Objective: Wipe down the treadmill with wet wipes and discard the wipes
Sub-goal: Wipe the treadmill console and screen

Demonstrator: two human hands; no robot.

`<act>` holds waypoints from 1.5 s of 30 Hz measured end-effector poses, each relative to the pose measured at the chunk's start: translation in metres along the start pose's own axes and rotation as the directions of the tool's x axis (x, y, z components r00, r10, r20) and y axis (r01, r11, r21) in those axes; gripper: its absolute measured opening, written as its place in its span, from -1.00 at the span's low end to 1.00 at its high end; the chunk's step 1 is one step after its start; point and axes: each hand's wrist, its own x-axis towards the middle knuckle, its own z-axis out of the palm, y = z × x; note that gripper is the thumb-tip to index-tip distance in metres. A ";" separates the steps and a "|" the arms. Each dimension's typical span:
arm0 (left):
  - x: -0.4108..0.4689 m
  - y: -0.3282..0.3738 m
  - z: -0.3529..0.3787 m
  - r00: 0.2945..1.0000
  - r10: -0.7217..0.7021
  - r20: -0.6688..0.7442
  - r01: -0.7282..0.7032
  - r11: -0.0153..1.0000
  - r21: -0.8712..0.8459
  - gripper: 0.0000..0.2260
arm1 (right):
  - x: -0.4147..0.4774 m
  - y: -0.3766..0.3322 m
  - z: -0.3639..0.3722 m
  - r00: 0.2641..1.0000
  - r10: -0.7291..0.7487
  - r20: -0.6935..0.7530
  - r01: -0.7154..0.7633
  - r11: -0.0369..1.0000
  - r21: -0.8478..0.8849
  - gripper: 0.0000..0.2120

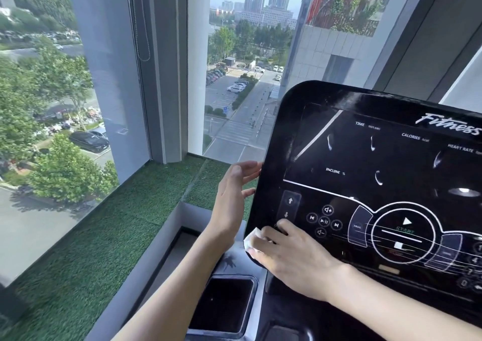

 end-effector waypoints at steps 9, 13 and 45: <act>0.000 0.001 0.001 0.999 -0.015 -0.034 0.015 1.000 0.005 -0.63 | 0.022 0.038 -0.012 0.934 0.237 -0.266 -0.227 0.971 0.070 -0.66; 0.000 0.005 -0.001 0.999 -0.033 -0.020 0.034 0.999 0.015 -0.62 | 0.011 0.049 -0.019 0.815 0.427 -0.391 -0.331 0.898 0.290 -0.68; 0.016 0.025 0.005 1.000 0.006 0.000 -0.006 0.985 0.174 -0.58 | 0.032 0.109 -0.044 0.682 0.539 -0.494 -0.456 0.842 0.290 -0.73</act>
